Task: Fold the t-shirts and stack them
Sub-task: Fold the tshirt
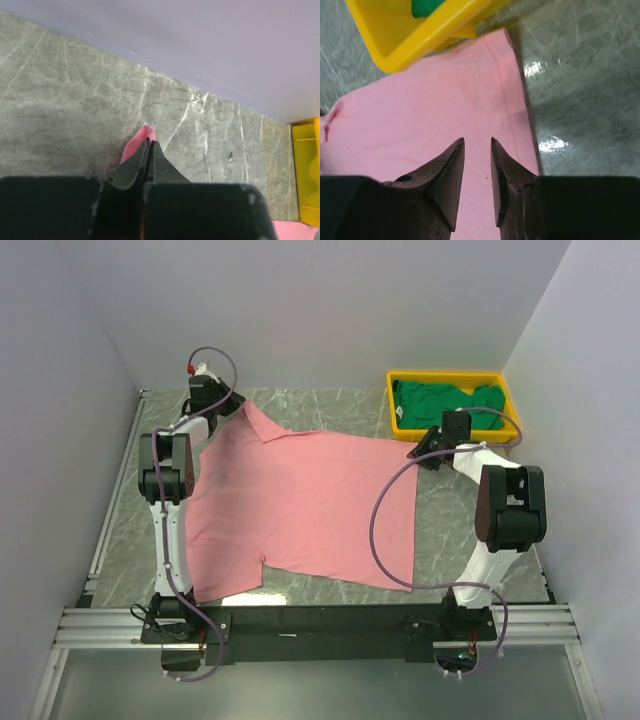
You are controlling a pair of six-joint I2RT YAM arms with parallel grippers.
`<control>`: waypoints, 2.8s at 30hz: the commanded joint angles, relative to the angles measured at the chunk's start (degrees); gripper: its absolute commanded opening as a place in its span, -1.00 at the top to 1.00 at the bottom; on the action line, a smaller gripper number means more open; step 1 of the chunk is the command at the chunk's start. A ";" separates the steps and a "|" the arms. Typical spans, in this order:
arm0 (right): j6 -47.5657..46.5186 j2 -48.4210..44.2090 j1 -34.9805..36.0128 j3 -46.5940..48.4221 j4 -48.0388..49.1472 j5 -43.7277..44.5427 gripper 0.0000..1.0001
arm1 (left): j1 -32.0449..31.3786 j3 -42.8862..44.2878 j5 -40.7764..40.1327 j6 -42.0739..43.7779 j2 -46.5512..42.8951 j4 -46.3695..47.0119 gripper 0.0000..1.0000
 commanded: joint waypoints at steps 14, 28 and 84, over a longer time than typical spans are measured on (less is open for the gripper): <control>3.19 5.58 -2.42 10.32 0.63 7.99 0.12 | 0.03 -1.70 1.15 2.11 -6.41 -0.06 0.99; 3.45 13.06 -2.33 17.00 -3.67 7.56 0.10 | 0.03 -0.64 1.68 2.64 -6.23 -2.17 0.99; -2.16 9.37 -2.51 12.17 -3.84 4.21 0.96 | 3.55 -5.57 6.86 -1.84 -16.69 -5.25 0.99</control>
